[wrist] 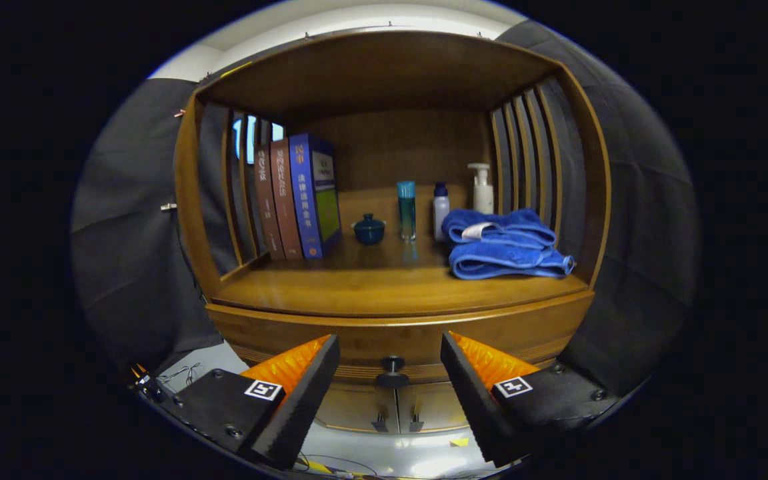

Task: Pull open the drawer, take out the items inside it, and place them on the countertop above the cabinet.

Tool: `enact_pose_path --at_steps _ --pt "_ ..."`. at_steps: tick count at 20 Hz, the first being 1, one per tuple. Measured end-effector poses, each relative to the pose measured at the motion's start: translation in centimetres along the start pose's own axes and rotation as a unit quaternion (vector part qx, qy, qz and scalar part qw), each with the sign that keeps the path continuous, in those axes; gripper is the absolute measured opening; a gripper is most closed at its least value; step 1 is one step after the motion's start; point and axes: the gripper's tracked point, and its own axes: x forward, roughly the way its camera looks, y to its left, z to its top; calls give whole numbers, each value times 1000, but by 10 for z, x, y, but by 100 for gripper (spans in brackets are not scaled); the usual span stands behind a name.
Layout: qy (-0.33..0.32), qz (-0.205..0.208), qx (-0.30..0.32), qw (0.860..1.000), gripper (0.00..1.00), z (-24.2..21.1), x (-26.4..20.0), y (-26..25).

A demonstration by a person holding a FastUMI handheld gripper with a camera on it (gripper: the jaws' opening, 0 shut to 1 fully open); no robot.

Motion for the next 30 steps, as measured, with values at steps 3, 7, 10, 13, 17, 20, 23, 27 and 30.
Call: enact_pose_path --at_steps 3,7,10,13,17,20,23,27,30 --pt "35 -7 6 999 100 -27 24 -5" --pt "81 -3 11 997 99 -63 45 -4" --pt "87 -2 15 996 97 -73 55 -2" --pt "90 -3 14 996 89 -77 61 -3" --pt "93 -4 4 996 46 -77 61 -4" --pt "95 -6 -4 995 41 -78 61 -5" --pt "100 -9 5 995 41 -79 60 -5" --pt "114 -12 -4 993 41 -82 53 -5" --pt "122 -8 -5 992 41 -87 33 -5"
